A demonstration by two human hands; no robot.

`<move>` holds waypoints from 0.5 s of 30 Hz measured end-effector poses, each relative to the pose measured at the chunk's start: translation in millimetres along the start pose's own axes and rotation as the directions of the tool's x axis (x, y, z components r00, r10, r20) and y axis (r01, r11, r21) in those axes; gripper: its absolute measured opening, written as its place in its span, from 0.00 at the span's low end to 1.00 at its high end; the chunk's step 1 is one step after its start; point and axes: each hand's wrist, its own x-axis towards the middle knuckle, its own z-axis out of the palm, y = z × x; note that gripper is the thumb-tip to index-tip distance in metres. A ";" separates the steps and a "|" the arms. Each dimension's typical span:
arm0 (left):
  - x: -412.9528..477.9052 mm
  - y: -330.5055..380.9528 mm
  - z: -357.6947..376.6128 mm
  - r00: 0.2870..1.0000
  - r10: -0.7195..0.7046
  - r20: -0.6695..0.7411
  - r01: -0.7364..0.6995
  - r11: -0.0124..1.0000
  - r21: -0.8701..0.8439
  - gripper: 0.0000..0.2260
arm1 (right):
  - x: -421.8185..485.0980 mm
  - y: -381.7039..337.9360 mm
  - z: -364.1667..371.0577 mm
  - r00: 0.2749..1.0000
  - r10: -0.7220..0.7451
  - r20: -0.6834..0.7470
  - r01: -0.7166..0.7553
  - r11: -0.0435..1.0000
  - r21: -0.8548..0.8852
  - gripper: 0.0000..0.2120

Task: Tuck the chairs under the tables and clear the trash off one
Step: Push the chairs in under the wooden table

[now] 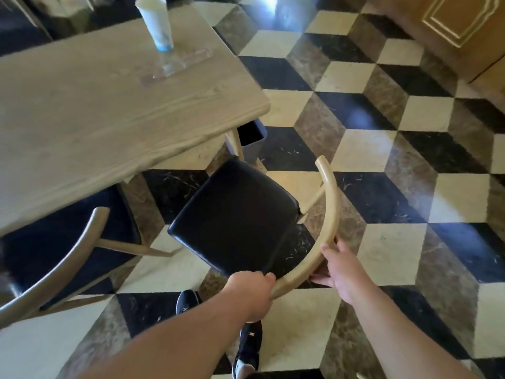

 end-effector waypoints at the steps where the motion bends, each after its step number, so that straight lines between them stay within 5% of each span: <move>1: -4.4 -13.4 -3.9 1.000 -0.013 0.005 0.013 1.000 0.005 0.19 | -2.5 -2.7 13.6 1.000 0.005 0.011 -0.005 1.000 0.008 0.26; 6: -17.9 -80.8 -20.1 0.997 -0.077 -0.015 0.077 0.997 -0.004 0.23 | -7.8 -24.2 77.0 0.998 0.024 0.054 -0.026 0.999 0.026 0.25; 15: -43.5 -192.9 -49.6 0.973 -0.212 -0.090 0.213 0.977 0.006 0.15 | -13.6 -54.4 187.2 0.996 0.002 0.090 -0.010 0.996 0.084 0.26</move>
